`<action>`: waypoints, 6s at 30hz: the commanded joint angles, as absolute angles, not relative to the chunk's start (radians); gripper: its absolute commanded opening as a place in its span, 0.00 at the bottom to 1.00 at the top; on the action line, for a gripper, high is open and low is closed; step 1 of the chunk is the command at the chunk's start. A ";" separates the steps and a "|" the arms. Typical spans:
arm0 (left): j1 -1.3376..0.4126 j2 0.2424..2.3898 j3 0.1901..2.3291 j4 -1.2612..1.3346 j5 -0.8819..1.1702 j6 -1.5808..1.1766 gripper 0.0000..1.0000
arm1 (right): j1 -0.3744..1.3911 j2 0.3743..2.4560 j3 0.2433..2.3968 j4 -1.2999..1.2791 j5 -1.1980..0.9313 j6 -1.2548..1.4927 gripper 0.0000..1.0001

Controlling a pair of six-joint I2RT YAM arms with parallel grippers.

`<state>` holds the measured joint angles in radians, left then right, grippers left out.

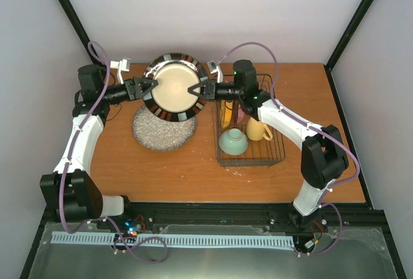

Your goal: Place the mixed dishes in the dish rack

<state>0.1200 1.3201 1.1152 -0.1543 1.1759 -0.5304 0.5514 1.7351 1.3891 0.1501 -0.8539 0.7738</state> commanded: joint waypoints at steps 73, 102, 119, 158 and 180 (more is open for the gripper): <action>0.122 0.916 0.834 0.087 0.223 -0.318 1.00 | 0.453 1.385 1.134 -0.229 0.565 0.217 0.03; 0.123 0.920 0.819 0.053 0.267 -0.312 1.00 | 0.462 1.503 1.096 -0.340 0.397 0.274 0.03; 0.123 0.946 0.851 -0.071 0.247 -0.302 1.00 | 0.538 1.581 1.108 -0.470 0.420 0.302 0.03; 0.123 0.944 0.793 -0.084 0.425 -0.380 1.00 | 0.543 1.471 1.049 -0.467 0.459 0.355 0.52; 0.124 1.003 0.882 -0.221 0.388 -0.344 1.00 | 0.447 1.600 1.171 -0.614 0.529 0.494 0.51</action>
